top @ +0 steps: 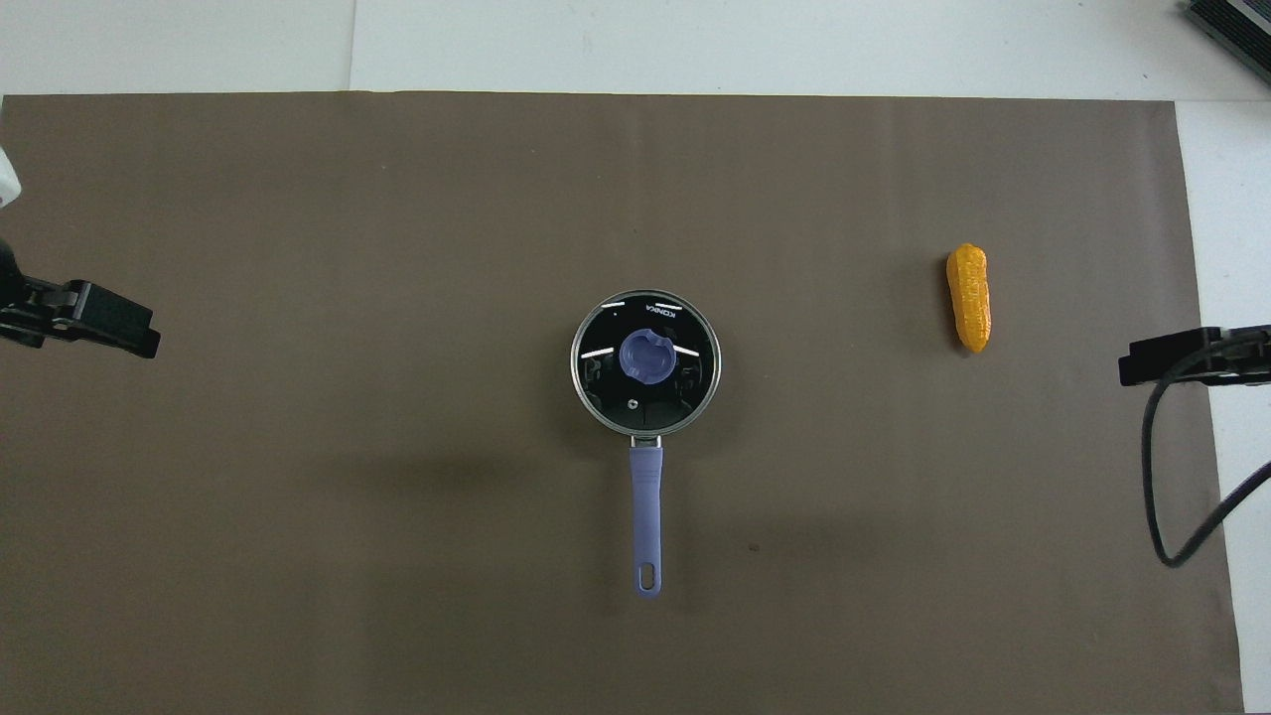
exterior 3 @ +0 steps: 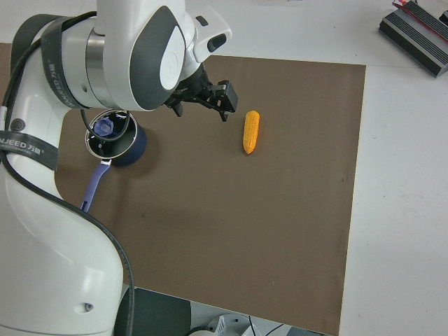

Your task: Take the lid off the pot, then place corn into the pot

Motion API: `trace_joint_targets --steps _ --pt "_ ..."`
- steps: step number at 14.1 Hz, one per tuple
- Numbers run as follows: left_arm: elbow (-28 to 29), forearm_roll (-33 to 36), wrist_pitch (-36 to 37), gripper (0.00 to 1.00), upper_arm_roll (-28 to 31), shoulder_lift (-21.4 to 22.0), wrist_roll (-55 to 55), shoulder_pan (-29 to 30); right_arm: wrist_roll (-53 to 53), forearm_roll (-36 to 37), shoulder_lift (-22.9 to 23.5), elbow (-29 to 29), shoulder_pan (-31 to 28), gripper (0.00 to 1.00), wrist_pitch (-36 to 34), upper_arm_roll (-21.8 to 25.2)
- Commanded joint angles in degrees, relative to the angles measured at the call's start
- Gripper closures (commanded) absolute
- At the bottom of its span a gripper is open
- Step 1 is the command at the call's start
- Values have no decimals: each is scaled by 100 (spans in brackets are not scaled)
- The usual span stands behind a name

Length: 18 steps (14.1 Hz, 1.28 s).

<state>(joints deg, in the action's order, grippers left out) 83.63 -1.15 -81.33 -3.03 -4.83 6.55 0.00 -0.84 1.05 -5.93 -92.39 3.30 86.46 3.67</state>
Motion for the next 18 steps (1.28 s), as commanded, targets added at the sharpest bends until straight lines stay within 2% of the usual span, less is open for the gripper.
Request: trace_joint_targets --steps 1,3,6,8,10,12,13,18 --pt "529 44 -452 0 30 281 22 -280 145 -35 -66 -16 -67 0 -15 -24" --pt "776 44 -646 0 21 325 22 -447 154 -26 -154 -24 -84 0 -278 -6" --pt "856 44 -796 0 21 229 -91 -789 128 -26 -172 -129 -93 0 -218 2" --pt "979 44 -945 0 21 211 -434 -1018 145 -26 -93 -287 -180 0 88 3" --pt "1102 36 -1051 0 21 194 -680 -1290 163 -26 -48 -673 -190 0 684 3" --pt "1339 36 -1322 0 21 202 -1127 -1633 163 -26 249 -876 -242 0 1230 11" --pt "1401 27 -1472 0 13 193 -1286 -1774 163 -26 538 -877 -242 0 1520 3" --pt "1252 -26 -1991 0 13 -368 -2288 -2424 312 -35 1734 -877 -418 0 3014 2"
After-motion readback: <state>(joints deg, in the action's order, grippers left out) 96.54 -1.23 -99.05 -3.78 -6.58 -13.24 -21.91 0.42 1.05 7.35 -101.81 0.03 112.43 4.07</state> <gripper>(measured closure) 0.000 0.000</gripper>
